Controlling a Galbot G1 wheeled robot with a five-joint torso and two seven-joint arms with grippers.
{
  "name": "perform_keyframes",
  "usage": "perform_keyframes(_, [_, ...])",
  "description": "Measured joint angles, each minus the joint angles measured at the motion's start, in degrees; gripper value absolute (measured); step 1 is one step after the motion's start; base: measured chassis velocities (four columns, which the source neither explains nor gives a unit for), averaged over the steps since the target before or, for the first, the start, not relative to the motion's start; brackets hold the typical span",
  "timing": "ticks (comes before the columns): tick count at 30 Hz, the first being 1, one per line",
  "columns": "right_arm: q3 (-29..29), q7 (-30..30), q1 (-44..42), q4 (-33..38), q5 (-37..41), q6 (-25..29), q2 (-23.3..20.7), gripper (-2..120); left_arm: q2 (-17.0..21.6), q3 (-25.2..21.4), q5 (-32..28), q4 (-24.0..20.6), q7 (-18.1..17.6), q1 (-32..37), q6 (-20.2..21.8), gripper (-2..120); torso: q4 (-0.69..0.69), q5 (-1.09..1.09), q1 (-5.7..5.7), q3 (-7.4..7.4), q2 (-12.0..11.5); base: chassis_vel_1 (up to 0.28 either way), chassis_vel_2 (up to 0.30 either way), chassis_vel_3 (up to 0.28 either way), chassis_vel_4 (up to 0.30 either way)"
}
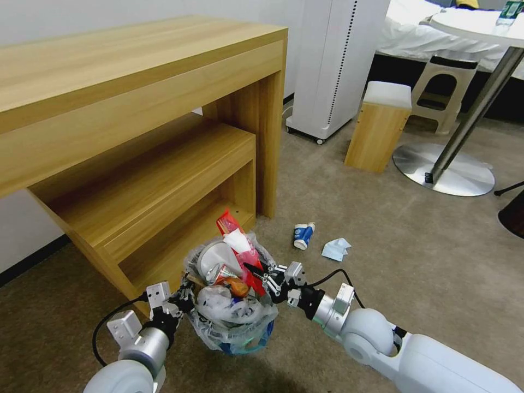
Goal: Pick up the trash bin and place the garbage on the floor into it.
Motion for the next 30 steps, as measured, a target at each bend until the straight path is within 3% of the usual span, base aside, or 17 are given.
perform_keyframes(3, [-0.01,-0.07,0.00,-0.23,-0.16,0.00,0.06,6,0.01,-0.01,-0.03,0.01,0.00,0.00,0.00,2,0.00,0.00,0.00,0.00,0.00,0.000,0.000,0.000,0.000])
perform_keyframes(5, [0.00,-0.29,-0.17,-0.60,-0.62,0.03,0.19,17,0.13,-0.06,-0.16,0.01,-0.01,-0.01,0.00,2,0.00,0.00,0.00,0.00,0.00,0.000,0.000,0.000,0.000])
perform_keyframes(7, [0.03,-0.33,-0.24,-0.71,-0.78,0.03,0.24,20,0.16,-0.08,-0.18,0.01,-0.02,-0.02,0.00,2,0.00,0.00,0.00,0.00,0.00,0.000,0.000,0.000,0.000])
perform_keyframes(12, [0.45,-0.64,-1.05,-0.87,-1.15,0.10,0.32,43,0.21,-0.22,-0.35,0.07,-0.07,-0.11,0.01,2,0.00,0.00,0.00,0.00,0.00,0.000,0.000,0.000,0.000])
perform_keyframes(14, [0.50,-0.67,-1.09,-0.86,-1.15,0.10,0.33,45,0.20,-0.22,-0.34,0.09,-0.07,-0.11,0.01,2,0.00,0.00,0.00,0.00,0.00,0.000,0.000,0.000,0.000])
perform_keyframes(15, [0.68,-0.71,-1.23,-0.77,-1.16,0.10,0.42,53,0.09,-0.21,-0.30,0.15,-0.07,-0.09,0.01,2,0.00,0.00,0.00,0.00,0.00,0.000,0.000,0.000,0.000])
perform_keyframes(18, [0.83,-0.74,-1.39,-0.52,-1.13,0.10,0.48,60,0.07,-0.20,-0.27,0.15,-0.07,-0.02,0.01,2,0.00,0.00,0.00,0.00,0.00,0.000,0.000,0.000,0.000])
perform_keyframes(24, [1.54,-0.68,-1.60,0.03,-1.06,0.06,0.74,87,-0.02,-0.30,-0.18,-0.14,-0.07,0.30,-0.02,2,0.00,0.00,0.00,0.00,0.00,0.000,0.000,0.000,0.000])
perform_keyframes(30, [1.83,-0.63,-2.03,0.59,-0.92,0.05,0.55,99,-0.11,-0.55,-0.37,-0.23,-0.12,0.16,-0.02,2,0.00,0.00,0.00,0.00,0.00,0.000,0.000,0.000,0.000])
